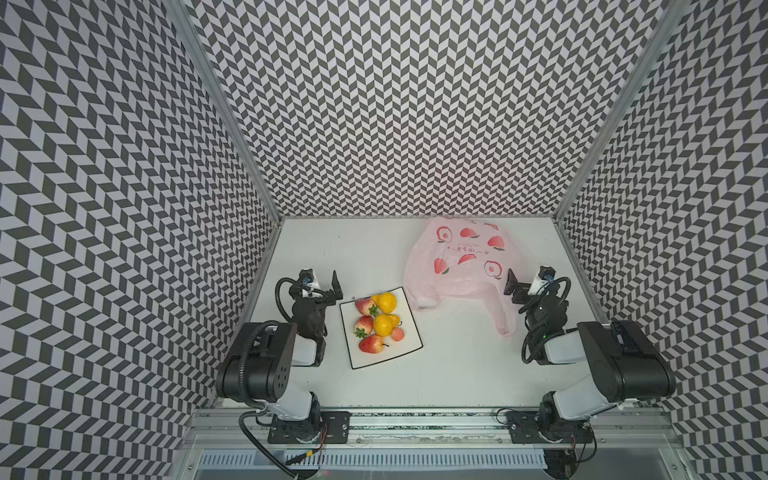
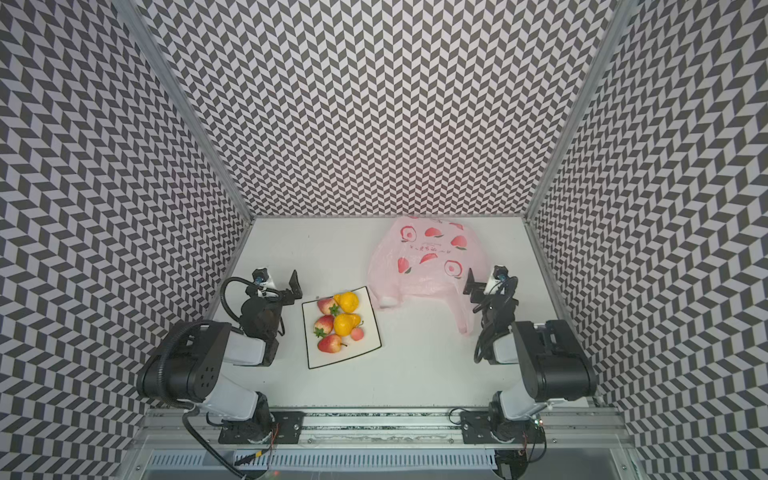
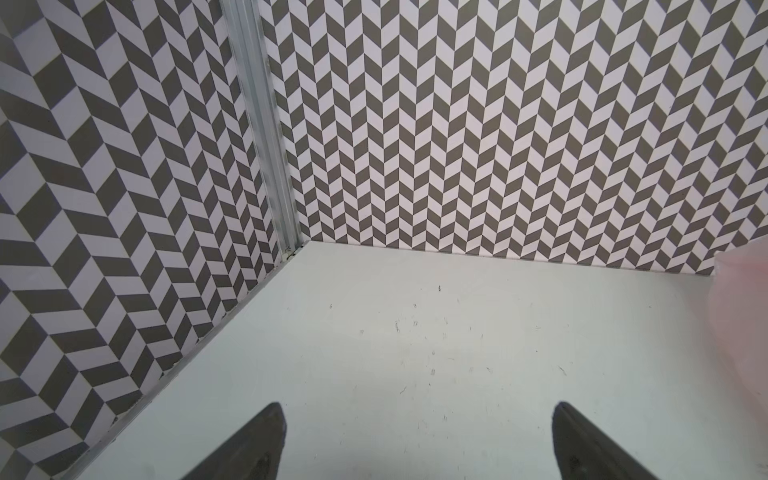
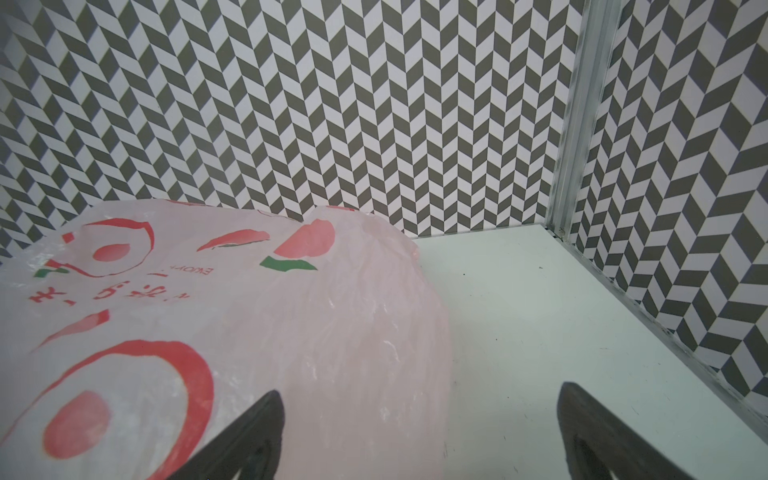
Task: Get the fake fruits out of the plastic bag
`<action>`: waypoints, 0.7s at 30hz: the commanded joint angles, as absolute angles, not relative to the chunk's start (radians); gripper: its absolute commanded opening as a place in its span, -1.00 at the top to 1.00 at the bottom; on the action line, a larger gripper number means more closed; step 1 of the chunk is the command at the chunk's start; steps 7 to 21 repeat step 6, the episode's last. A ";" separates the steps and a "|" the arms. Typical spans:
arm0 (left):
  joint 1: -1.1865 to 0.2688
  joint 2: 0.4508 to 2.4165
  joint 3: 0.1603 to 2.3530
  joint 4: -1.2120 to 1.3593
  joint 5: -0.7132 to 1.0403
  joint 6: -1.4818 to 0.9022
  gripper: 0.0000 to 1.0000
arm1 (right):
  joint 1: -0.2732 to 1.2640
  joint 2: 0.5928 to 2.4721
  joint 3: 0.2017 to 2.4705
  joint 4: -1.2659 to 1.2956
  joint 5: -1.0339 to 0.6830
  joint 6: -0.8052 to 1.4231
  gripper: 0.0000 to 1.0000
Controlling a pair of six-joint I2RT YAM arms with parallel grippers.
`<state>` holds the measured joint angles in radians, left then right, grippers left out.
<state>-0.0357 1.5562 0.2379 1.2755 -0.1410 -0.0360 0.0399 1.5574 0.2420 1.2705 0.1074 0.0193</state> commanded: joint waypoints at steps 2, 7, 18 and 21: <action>-0.041 1.555 0.242 1.277 -0.173 -0.018 -0.99 | 0.048 1.579 0.252 1.328 0.127 0.007 -0.99; -0.040 1.557 0.246 1.272 -0.172 -0.018 -0.99 | 0.047 1.564 0.233 1.347 0.117 -0.002 -0.99; -0.040 1.557 0.246 1.272 -0.172 -0.018 -0.99 | 0.047 1.564 0.233 1.347 0.117 -0.002 -0.99; -0.040 1.557 0.246 1.272 -0.172 -0.018 -0.99 | 0.047 1.564 0.233 1.347 0.117 -0.002 -0.99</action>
